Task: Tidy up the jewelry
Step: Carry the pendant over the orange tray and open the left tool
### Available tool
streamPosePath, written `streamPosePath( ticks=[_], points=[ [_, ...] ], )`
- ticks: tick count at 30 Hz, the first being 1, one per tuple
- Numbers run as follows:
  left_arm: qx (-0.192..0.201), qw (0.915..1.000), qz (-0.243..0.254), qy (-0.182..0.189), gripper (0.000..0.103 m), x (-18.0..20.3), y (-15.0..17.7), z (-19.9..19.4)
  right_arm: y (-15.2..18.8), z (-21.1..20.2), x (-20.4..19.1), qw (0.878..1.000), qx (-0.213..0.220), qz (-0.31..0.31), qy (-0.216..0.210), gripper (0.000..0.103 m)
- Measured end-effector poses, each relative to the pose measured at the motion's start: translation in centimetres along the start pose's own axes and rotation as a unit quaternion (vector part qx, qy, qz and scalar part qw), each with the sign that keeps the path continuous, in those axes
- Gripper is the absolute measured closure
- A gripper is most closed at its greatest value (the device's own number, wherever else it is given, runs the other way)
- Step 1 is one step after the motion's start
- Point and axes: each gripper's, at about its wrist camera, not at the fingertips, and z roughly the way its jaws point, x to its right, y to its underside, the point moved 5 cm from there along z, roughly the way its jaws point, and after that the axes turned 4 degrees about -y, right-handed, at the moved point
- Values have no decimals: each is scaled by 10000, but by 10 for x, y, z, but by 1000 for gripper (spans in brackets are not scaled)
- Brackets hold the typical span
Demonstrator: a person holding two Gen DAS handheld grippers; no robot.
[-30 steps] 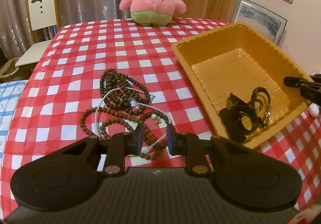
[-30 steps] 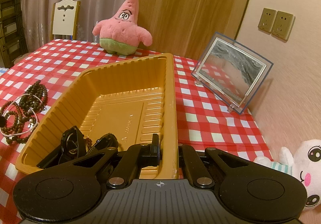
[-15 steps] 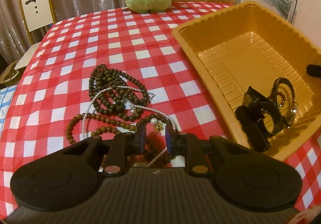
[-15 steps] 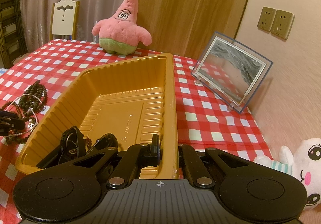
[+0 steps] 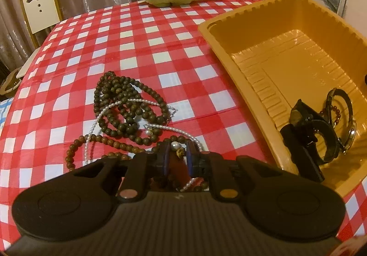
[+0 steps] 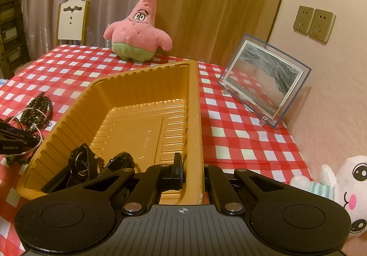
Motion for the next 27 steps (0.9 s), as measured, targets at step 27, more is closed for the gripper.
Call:
streamPosePath(
  ticks=[27],
  points=[
    [752,9951,114,637,95,18,-23,-67,-5,0,0,10000,53,-51,-37,100]
  ],
)
